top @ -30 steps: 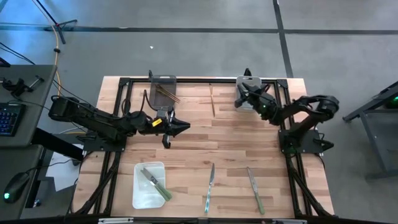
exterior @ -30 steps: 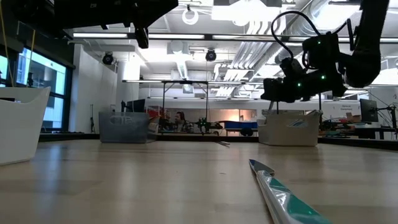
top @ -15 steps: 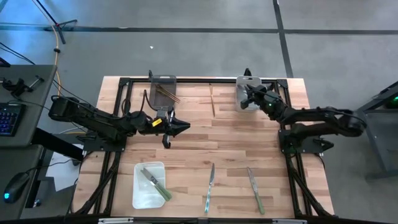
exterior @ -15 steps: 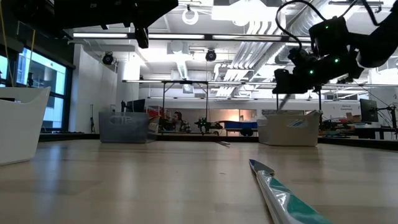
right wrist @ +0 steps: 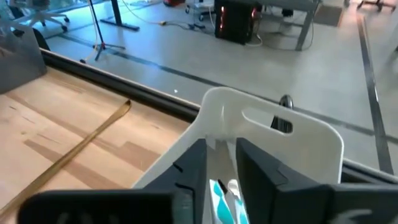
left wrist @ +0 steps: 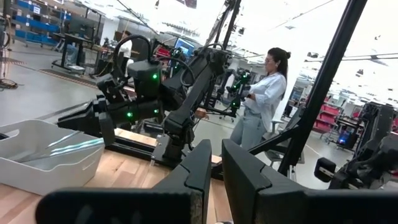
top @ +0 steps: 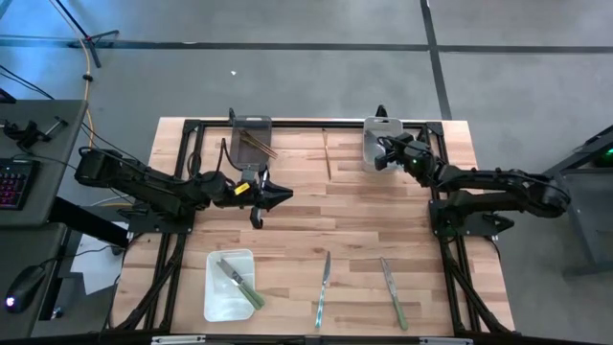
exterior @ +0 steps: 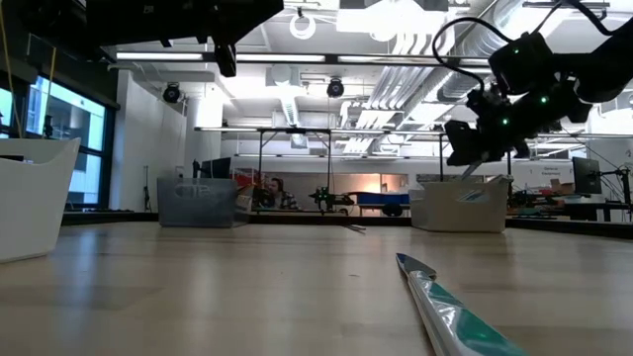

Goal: Sort silverware by color (type)
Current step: Put the blue table knife into the gray bin, then put the green table knife into the white bin

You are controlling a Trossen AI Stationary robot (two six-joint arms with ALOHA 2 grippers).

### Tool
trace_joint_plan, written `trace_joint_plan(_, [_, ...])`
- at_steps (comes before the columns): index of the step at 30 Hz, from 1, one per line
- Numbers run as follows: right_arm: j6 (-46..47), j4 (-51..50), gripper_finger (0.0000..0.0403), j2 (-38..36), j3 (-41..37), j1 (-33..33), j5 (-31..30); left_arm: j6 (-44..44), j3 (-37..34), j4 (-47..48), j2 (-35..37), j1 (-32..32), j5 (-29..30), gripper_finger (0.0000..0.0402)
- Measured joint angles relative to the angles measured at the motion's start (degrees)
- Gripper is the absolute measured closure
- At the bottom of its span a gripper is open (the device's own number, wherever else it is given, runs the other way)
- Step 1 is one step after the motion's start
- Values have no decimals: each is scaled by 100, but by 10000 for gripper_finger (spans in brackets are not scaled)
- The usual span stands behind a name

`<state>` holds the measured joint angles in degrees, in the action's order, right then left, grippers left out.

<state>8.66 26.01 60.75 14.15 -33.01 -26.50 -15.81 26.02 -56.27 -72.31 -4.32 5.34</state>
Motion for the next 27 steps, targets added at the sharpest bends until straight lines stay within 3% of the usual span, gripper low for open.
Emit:
trace_joint_plan(8, [200, -341, 281, -76, 56, 4, 0, 50, 0, 478, 0, 0, -1, 369])
trace_joint_plan(16, [462, -2294, 243, -336, 1001, 6, 217, 63, -2, 719, -2, 0, 0, 369])
trace_joint_plan(22, [591, -3848, 246, -343, 1860, 7, 419, 105, -2, 736, -2, -2, -2, 369])
trace_joint_plan(27, [506, -5197, 277, -343, 2670, 113, 1044, 158, -2, 991, -2, -84, 0, 369])
